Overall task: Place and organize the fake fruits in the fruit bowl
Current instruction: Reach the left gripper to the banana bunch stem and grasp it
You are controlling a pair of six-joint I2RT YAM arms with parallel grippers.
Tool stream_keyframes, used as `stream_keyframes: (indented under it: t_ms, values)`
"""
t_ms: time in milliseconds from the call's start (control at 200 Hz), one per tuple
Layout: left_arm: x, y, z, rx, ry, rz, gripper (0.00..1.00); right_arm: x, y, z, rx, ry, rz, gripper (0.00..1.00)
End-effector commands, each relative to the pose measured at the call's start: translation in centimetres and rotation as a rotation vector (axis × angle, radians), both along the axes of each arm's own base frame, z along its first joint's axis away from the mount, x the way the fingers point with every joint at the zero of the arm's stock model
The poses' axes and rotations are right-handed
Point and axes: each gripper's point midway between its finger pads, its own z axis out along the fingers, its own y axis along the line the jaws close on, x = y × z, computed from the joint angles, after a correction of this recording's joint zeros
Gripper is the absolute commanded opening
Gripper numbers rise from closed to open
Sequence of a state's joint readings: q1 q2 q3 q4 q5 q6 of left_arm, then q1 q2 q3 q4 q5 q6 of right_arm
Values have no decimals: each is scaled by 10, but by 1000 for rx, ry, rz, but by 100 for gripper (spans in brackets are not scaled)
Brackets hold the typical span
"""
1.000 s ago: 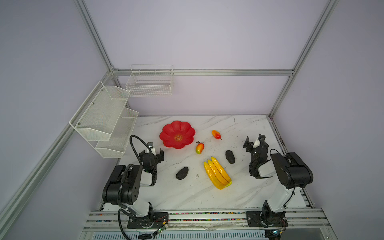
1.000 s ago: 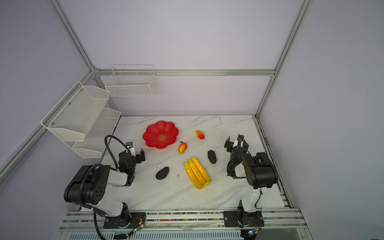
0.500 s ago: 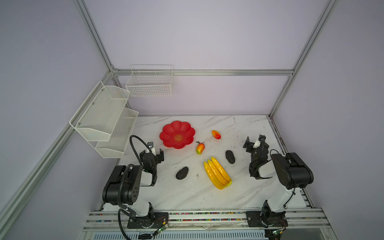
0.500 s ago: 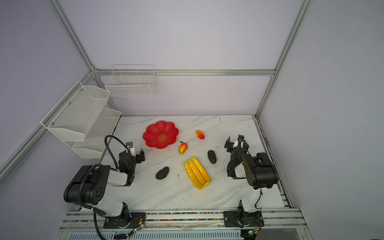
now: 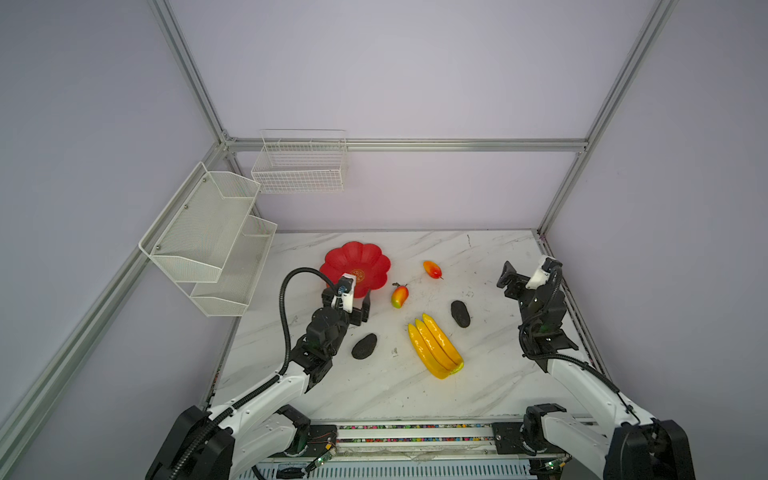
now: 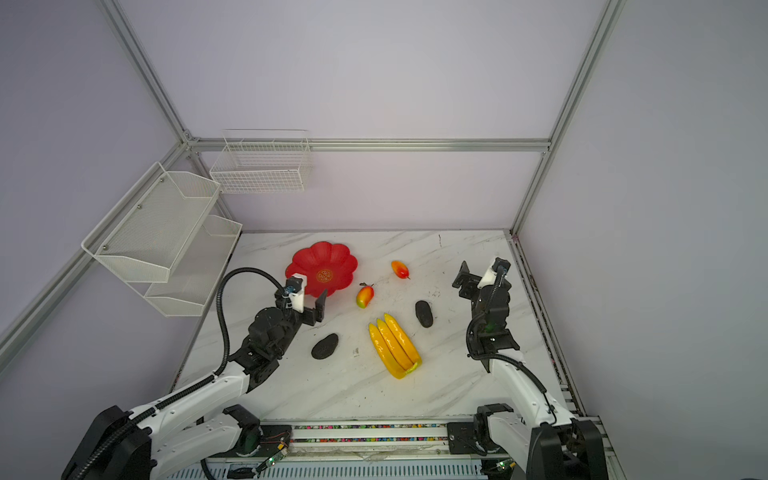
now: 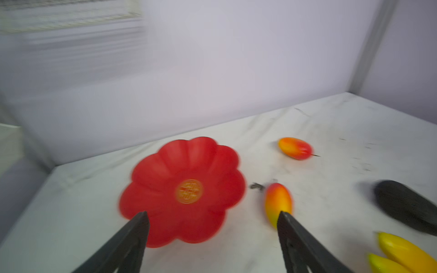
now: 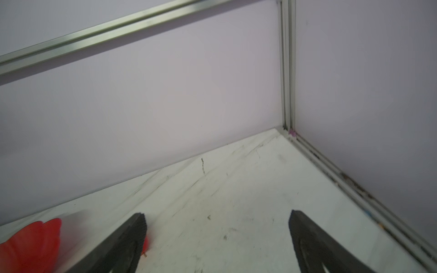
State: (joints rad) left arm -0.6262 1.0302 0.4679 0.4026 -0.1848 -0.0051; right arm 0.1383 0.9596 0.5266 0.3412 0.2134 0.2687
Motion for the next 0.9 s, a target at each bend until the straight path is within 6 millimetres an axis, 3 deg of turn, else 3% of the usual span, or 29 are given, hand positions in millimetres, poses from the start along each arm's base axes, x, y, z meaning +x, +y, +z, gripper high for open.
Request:
stream_keyframes:
  t_ms: [0,125,215,320,415,580,740,805,890]
  values:
    - [-69,-89,8,-33,130,-452,80,-37,14,-40,133,266,55,97]
    - [-134,-137,-8,88,135,-735,83,-46,47,-51,282,405,195,98]
    - [-150,-154,-18,135,137,-799,83,-61,76,-62,429,482,322,97]
    - [-163,-171,-22,165,125,-856,83,-85,89,-59,559,469,383,97]
    - [-163,-182,-30,202,118,-843,82,-106,96,-51,606,470,430,97]
    - [-157,-202,-28,186,64,-821,77,-141,95,-58,620,542,429,97]
    - [-154,-221,-30,163,72,-834,66,-160,98,-68,644,575,450,97]
    - [-153,-229,-45,185,99,-837,65,-166,99,-75,648,590,463,97]
    - [-157,-238,-46,187,97,-860,65,-173,98,-81,641,598,461,97]
